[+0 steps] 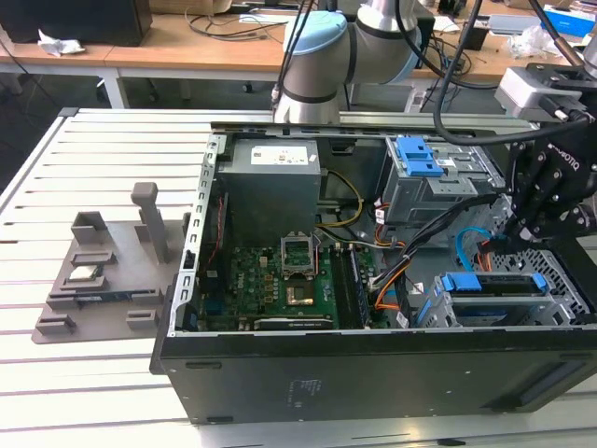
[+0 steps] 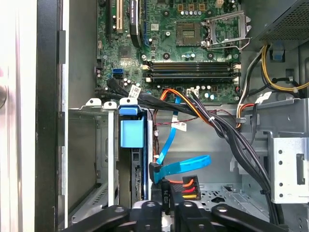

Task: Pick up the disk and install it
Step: 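Insert the first disk wire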

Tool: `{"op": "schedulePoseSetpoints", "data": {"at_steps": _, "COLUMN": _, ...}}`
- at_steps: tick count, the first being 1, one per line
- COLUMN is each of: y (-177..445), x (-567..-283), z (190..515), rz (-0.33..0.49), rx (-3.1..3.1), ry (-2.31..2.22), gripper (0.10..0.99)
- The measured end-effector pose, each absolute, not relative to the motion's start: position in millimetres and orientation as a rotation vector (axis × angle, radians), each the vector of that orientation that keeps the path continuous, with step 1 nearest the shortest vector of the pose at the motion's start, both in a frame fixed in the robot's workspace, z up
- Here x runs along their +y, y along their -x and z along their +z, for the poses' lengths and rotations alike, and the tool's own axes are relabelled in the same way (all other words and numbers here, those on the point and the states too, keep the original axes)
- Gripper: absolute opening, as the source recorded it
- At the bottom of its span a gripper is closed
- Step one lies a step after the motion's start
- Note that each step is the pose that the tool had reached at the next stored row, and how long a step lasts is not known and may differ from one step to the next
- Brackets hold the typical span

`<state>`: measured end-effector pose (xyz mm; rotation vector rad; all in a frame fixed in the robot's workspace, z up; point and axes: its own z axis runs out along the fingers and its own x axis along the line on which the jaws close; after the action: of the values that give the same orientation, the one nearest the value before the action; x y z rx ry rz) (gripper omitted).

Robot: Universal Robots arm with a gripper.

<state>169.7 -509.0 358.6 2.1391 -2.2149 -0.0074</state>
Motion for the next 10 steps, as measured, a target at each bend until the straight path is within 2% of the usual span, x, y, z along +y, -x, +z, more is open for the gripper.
{"op": "schedulePoseSetpoints", "data": {"at_steps": 1, "y": -169.7, "x": -508.9, "z": 358.6, "rz": -0.007, "rx": -2.215, "ry": -2.139, "gripper": 0.165}}
{"op": "schedulePoseSetpoints", "data": {"at_steps": 10, "y": -169.7, "x": -509.5, "z": 358.5, "rz": -0.007, "rx": -2.215, "ry": -2.139, "gripper": 0.165}}
